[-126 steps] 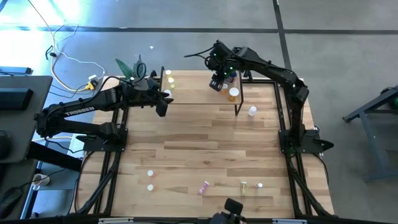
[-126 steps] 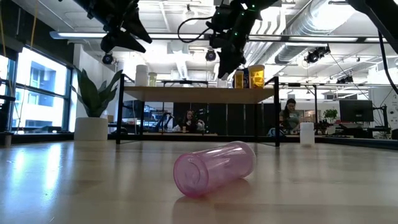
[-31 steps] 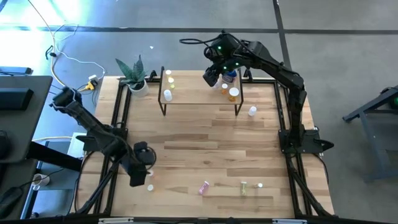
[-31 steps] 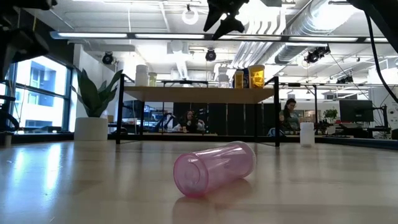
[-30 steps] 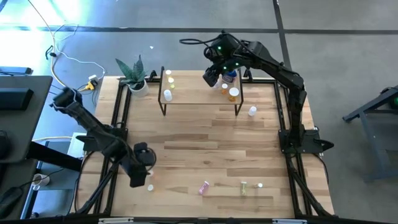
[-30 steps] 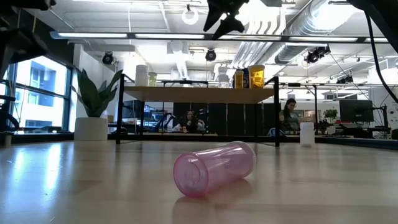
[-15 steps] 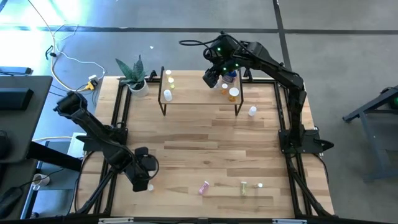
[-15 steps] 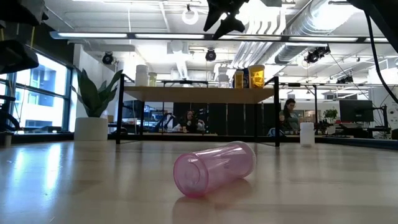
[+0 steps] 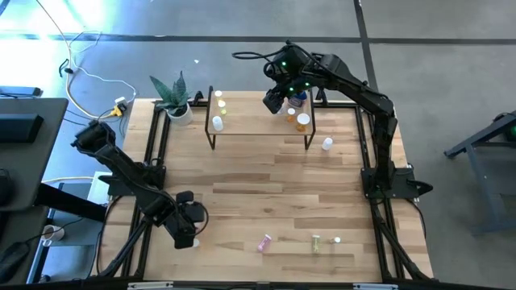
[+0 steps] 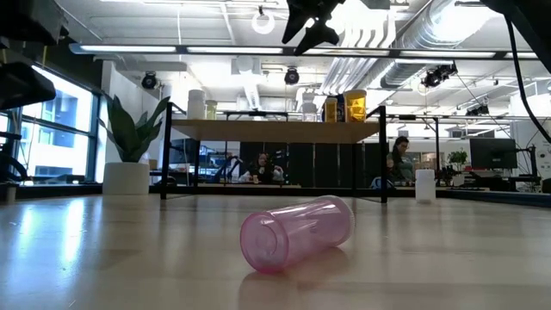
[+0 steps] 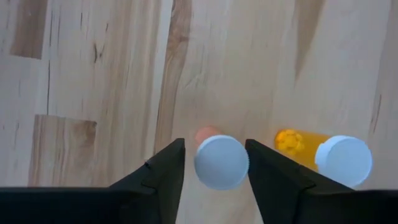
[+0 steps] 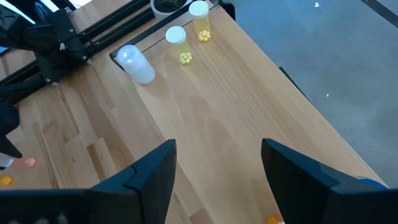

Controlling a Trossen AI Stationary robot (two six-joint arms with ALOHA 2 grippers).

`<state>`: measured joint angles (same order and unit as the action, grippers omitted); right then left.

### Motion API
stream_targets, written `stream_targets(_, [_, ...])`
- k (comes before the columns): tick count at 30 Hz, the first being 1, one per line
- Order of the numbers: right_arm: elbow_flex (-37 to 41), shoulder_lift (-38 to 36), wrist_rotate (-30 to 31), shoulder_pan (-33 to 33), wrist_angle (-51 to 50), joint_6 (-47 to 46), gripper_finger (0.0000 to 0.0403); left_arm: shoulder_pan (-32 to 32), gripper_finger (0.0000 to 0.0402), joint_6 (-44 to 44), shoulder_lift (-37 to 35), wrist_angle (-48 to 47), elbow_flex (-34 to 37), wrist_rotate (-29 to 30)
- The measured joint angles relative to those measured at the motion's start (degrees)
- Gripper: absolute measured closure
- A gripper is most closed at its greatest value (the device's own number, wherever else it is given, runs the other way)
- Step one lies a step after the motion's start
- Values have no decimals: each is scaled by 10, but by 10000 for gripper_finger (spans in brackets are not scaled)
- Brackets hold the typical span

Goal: Pick and place medicine bottles onto shelf by color
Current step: Put the small pink pill bottle on the shelf

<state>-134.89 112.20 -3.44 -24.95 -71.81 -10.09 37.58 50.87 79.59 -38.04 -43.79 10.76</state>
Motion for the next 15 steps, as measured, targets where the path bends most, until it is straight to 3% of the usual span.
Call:
stream_targets(8, [0,0,0,0,0,0,176,0,292,0,-1,5,0,0])
stream_targets(15, [0,0,0,-5,0,7,176,-20,281,-9,-17,-1,-12,-2])
